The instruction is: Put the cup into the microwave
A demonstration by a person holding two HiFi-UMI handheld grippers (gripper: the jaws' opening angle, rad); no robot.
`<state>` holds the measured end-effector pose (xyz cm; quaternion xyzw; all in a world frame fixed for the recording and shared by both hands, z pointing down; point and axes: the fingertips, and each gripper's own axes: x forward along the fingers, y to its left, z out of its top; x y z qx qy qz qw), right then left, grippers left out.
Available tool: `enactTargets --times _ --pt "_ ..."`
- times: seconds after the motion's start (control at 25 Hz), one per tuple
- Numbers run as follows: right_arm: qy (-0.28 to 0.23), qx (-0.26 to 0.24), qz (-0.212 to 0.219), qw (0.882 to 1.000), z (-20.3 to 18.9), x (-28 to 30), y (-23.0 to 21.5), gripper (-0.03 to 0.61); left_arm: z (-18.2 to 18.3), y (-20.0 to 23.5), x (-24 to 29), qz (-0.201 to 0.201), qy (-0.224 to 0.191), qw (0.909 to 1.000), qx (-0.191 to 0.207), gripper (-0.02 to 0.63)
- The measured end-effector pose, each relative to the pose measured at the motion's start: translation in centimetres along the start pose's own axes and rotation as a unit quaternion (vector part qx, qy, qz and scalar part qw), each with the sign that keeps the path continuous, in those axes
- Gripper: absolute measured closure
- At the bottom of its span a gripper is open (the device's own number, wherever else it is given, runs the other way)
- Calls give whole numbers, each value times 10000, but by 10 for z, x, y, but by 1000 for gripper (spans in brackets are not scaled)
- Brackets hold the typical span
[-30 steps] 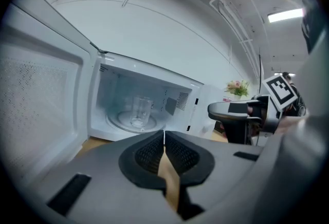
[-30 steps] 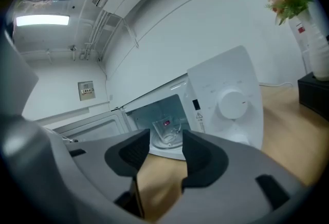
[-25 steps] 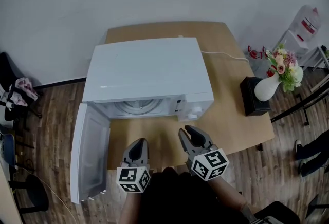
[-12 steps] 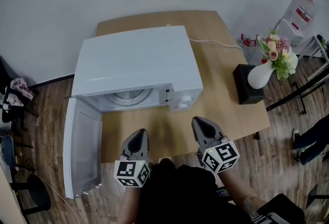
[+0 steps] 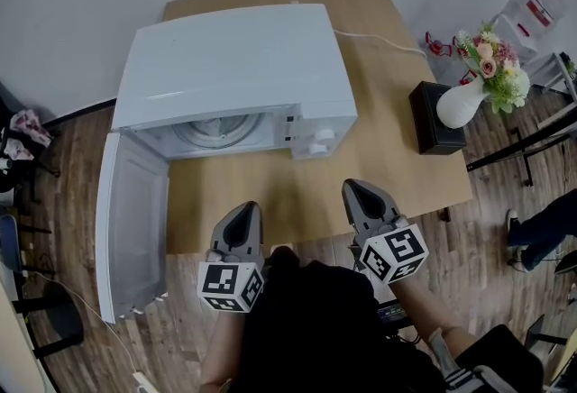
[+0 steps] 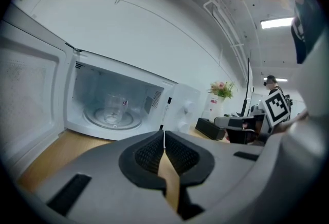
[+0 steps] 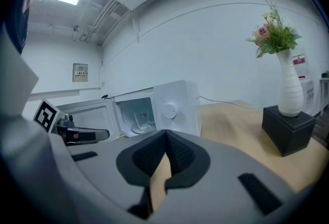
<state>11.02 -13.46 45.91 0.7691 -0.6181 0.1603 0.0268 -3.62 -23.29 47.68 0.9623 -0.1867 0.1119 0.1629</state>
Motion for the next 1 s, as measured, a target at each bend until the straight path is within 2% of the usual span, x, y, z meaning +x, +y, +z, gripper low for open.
enactTargets --times 0.32,1.0 --pt "-14 -111 -90 9999 15 -6 -2 587 -4 -8 -11 7 65 10000 46 607" --pt "214 -316 149 9992 8 4 11 587 6 0 -6 -10 -118 9999 41 607"
